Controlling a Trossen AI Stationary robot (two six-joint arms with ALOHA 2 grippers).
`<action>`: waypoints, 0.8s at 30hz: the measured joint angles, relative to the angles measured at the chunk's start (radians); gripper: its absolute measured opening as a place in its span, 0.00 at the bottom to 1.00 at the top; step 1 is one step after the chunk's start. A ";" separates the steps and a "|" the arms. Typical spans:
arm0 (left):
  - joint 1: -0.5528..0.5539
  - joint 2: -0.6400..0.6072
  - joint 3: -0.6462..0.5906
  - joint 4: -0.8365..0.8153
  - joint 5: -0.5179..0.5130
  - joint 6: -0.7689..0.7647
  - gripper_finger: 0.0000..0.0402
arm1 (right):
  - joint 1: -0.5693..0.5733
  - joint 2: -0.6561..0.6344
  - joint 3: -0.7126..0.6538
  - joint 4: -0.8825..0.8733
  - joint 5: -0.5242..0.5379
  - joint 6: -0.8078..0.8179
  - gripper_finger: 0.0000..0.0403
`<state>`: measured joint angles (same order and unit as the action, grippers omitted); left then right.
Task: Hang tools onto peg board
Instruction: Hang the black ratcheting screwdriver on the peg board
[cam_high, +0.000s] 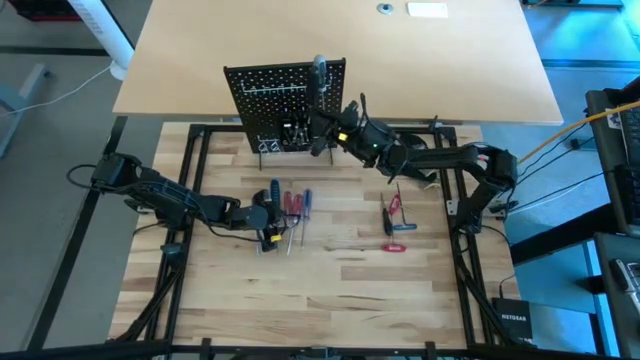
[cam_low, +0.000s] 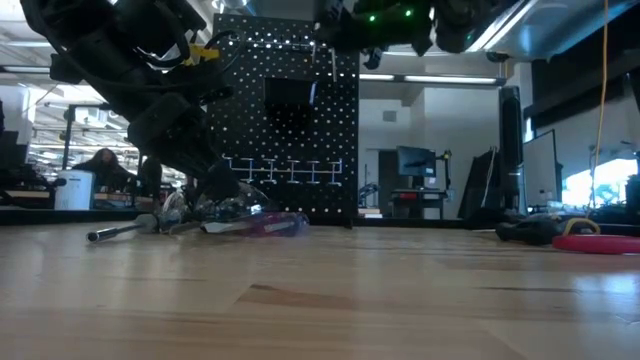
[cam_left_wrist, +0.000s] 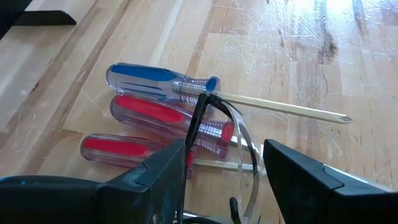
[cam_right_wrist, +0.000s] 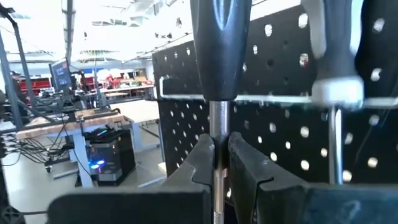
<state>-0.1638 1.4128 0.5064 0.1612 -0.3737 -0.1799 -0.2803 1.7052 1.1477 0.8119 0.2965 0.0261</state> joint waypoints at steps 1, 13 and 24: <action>0.000 0.000 0.000 0.000 0.000 0.000 0.52 | -0.004 0.010 0.000 0.009 0.003 0.000 0.06; 0.000 0.000 0.000 -0.001 0.000 -0.001 0.52 | -0.009 0.063 0.083 0.025 0.033 -0.035 0.06; 0.000 0.000 0.000 0.000 0.000 -0.002 0.52 | -0.036 0.062 0.102 -0.085 0.036 -0.032 0.06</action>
<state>-0.1638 1.4128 0.5064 0.1612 -0.3737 -0.1818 -0.3164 1.7672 1.2495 0.7266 0.3323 -0.0055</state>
